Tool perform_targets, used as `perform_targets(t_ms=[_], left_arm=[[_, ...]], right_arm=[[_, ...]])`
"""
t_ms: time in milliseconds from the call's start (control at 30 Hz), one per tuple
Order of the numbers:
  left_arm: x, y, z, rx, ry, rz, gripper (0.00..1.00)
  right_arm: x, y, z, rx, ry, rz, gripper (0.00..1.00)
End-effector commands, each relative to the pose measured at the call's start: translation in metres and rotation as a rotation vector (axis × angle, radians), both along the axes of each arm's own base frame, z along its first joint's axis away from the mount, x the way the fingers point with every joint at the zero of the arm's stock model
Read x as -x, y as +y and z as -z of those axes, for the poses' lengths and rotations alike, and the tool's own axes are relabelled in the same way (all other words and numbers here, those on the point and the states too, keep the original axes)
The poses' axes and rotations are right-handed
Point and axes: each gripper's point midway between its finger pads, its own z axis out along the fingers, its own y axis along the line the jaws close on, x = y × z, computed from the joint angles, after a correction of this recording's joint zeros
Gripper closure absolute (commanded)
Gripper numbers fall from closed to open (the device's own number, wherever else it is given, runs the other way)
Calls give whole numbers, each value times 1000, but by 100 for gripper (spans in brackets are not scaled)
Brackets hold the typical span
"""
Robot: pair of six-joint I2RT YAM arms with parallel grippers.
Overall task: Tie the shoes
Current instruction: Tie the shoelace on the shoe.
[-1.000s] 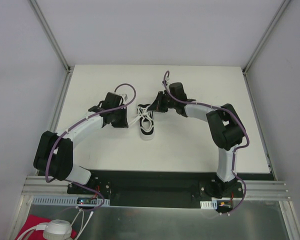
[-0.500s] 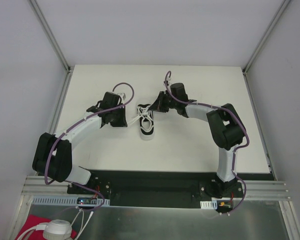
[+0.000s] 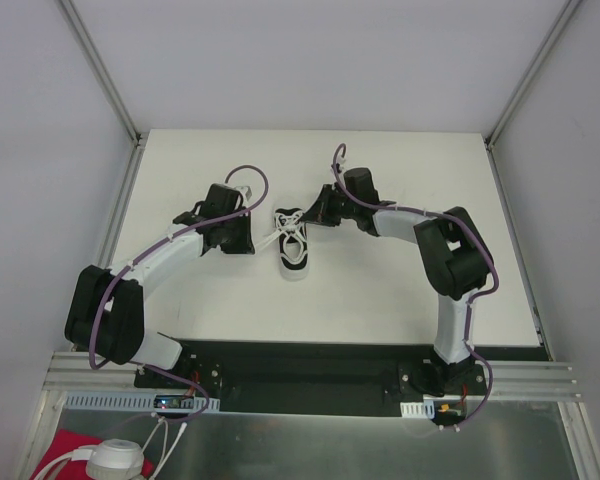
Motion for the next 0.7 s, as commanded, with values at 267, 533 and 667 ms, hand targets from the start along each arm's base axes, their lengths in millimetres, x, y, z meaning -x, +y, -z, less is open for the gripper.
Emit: perform_targets(t_ms=[267, 533, 667], left_arm=[[-5, 11, 1, -30, 5, -37, 100], [-5, 22, 1, -37, 5, -69, 100], [-4, 25, 1, -37, 4, -76, 100]], right_arm=[[-13, -7, -33, -50, -87, 43, 99], [-17, -16, -31, -50, -88, 63, 99], [-17, -16, -33, -54, -90, 63, 99]])
